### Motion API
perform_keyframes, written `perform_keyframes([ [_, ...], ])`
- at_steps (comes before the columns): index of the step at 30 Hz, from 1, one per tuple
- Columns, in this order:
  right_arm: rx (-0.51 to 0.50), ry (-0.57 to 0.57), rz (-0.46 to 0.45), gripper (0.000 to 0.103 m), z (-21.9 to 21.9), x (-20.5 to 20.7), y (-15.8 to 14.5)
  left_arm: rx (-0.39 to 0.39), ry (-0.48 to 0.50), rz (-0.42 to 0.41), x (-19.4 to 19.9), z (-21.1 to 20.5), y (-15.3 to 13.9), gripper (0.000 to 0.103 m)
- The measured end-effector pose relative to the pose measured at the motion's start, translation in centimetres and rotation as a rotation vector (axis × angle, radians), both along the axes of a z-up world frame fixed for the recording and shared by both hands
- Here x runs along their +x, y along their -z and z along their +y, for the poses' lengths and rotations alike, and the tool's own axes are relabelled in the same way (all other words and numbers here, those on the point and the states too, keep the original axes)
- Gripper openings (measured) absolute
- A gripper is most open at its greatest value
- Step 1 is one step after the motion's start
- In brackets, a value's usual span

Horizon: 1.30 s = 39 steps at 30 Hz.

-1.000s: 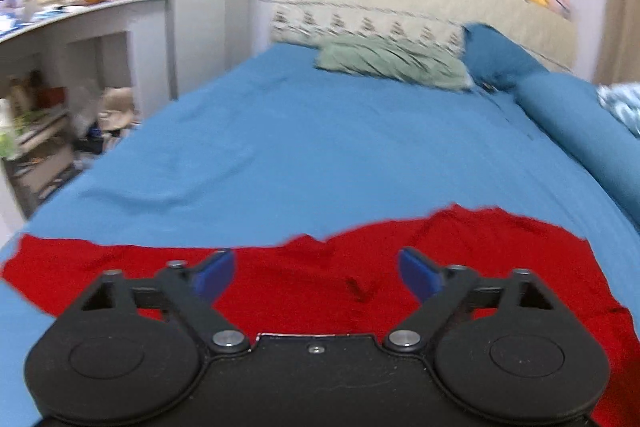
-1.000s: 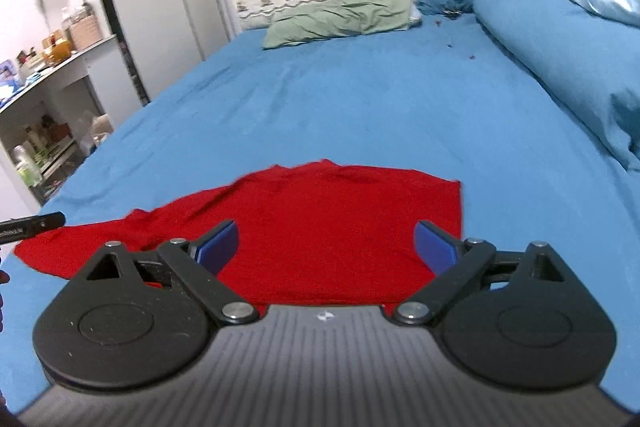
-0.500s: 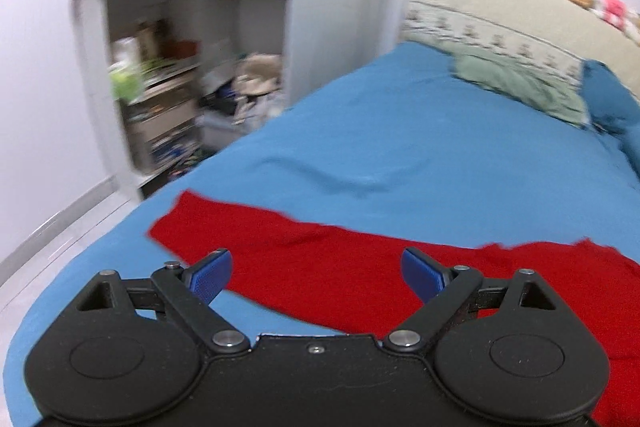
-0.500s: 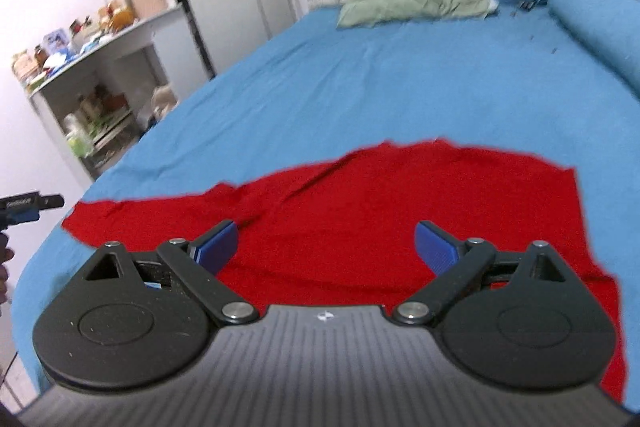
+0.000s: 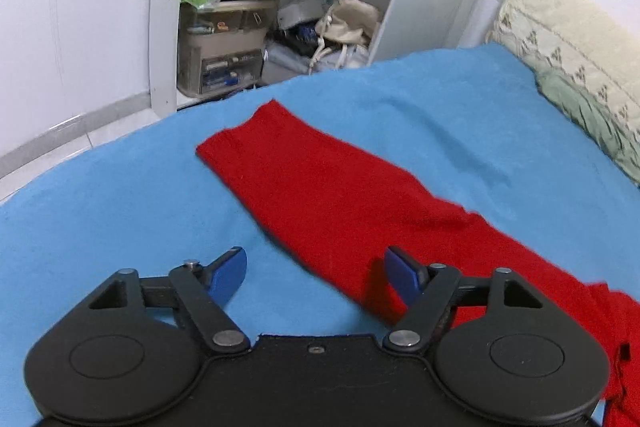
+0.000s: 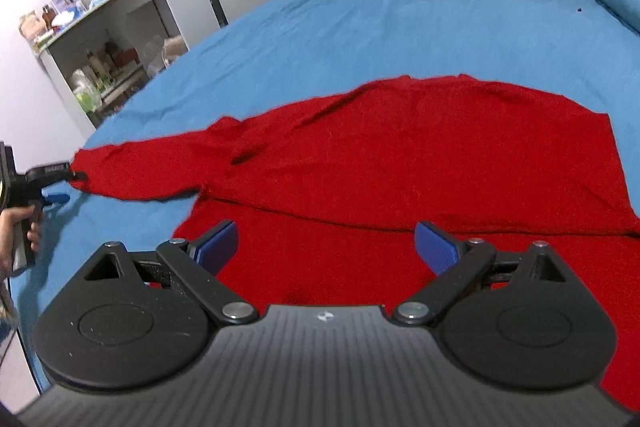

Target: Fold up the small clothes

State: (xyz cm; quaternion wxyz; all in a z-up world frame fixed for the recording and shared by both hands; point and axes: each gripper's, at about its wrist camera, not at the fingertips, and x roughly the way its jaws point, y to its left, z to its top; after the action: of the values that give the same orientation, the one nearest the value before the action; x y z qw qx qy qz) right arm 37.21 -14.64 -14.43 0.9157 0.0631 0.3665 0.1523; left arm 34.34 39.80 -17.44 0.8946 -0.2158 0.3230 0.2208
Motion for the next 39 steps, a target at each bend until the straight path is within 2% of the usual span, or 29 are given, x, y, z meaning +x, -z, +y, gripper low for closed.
perform_keyframes([
  [2, -0.013, -0.009, 0.000, 0.103, 0.0, 0.0, 0.3, 0.013, -0.002, -0.004, 0.9, 0.1, 0.1, 0.076],
  [5, -0.024, -0.026, -0.010, 0.103, 0.1, 0.1, 0.6, 0.074, 0.003, 0.039, 2.6, -0.2, 0.2, 0.047],
  [6, -0.025, -0.029, -0.012, 0.103, 0.0, 0.1, 0.6, 0.089, 0.003, 0.051, 2.9, -0.2, 0.2, 0.018],
  [7, -0.025, -0.030, -0.015, 0.103, -0.1, 0.2, 0.7, 0.084, 0.004, 0.053, 3.1, -0.1, 0.1, 0.004],
  [10, -0.018, -0.020, -0.016, 0.103, -0.5, 0.2, 0.8, 0.086, -0.015, 0.029, 3.1, -0.4, -0.6, 0.004],
  [15, 0.005, 0.008, -0.019, 0.103, -1.5, 0.1, 0.4, 0.218, 0.078, -0.052, 3.6, -5.1, -4.7, 0.004],
  [18, 0.024, 0.039, -0.029, 0.103, -2.2, 0.0, -0.2, 0.248, 0.198, -0.137, 4.4, -10.0, -8.2, 0.004],
  [21, 0.039, 0.083, -0.046, 0.103, -3.2, -0.2, -0.9, 0.275, 0.356, -0.229, 5.3, -16.7, -11.6, 0.004],
  [24, 0.052, 0.121, -0.038, 0.103, -4.6, -0.4, -1.7, 0.215, 0.527, -0.250, 6.7, -23.9, -13.2, 0.004],
  [28, 0.038, 0.190, -0.034, 0.103, -6.5, -0.9, -2.6, 0.160, 0.727, -0.235, 7.4, -33.8, -11.5, 0.004],
  [30, 0.037, 0.220, -0.032, 0.103, -7.5, -1.1, -2.8, 0.085, 0.771, -0.192, 7.7, -37.2, -9.3, 0.004],
  [32, 0.031, 0.233, -0.023, 0.103, -8.3, -1.2, -2.9, 0.042, 0.800, -0.125, 7.6, -40.5, -6.1, 0.004],
  [35, -0.005, 0.239, -0.001, 0.103, -9.1, -1.3, -2.6, 0.036, 0.828, -0.033, 7.0, -43.4, -1.6, 0.004],
  [39, -0.035, 0.230, 0.006, 0.103, -9.6, -1.5, -2.4, 0.079, 0.832, 0.010, 6.1, -44.4, 0.6, 0.005],
])
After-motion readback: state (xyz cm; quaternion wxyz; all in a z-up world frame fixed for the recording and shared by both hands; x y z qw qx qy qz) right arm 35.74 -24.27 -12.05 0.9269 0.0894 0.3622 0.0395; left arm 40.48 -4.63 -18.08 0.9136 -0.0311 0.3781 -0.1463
